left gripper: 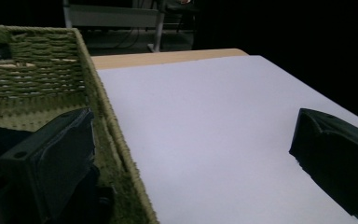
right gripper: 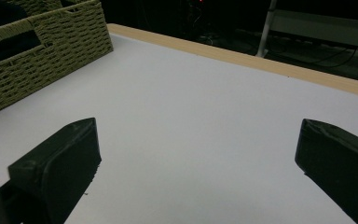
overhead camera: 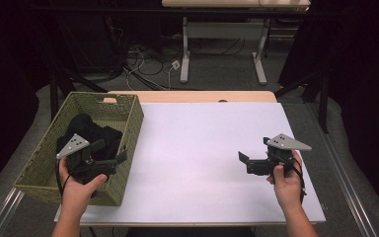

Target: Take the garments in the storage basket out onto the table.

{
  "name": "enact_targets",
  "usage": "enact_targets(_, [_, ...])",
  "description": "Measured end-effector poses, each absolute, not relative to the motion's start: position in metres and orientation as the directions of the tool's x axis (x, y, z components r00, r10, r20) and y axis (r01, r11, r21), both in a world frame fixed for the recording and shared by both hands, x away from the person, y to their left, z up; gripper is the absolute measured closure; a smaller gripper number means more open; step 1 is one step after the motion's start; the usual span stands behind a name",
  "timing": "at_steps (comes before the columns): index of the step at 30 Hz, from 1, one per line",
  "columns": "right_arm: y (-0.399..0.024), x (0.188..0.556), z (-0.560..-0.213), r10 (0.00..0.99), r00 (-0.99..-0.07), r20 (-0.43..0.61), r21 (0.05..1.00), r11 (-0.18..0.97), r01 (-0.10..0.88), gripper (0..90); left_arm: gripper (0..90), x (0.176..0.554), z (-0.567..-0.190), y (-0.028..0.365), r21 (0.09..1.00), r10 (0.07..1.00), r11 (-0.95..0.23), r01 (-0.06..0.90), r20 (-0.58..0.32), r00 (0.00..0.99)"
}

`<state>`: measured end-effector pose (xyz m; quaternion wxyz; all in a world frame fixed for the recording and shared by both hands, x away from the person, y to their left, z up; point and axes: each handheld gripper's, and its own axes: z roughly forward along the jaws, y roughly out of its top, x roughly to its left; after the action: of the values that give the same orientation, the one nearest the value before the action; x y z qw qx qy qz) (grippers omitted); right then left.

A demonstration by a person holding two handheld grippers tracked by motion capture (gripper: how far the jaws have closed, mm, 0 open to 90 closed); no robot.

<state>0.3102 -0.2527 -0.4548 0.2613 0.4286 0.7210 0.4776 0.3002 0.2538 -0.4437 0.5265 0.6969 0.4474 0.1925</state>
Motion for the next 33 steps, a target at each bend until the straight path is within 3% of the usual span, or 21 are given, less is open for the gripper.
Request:
enact_targets(8, [-0.256, 0.309, -0.454, 0.872, -0.486, 0.054, 0.92, 0.146, 0.364, 0.0, 0.1, 0.303, -0.44, 0.266, 0.912, 0.857, -0.027, 0.41, -0.19, 0.478])
enact_targets(19, [-0.258, 0.308, -0.448, 0.867, -0.492, 0.08, 0.928, 0.116, 0.354, 0.0, 0.4, 0.332, -0.432, 0.293, 0.897, 0.88, 0.065, 0.437, -0.258, 0.399])
enact_targets(33, [-0.258, 0.31, -0.448, 0.865, -0.493, 0.086, 0.927, 0.111, 0.358, 0.0, 0.5, 0.356, -0.424, 0.313, 0.882, 0.936, 0.035, 0.47, -0.194, 0.295])
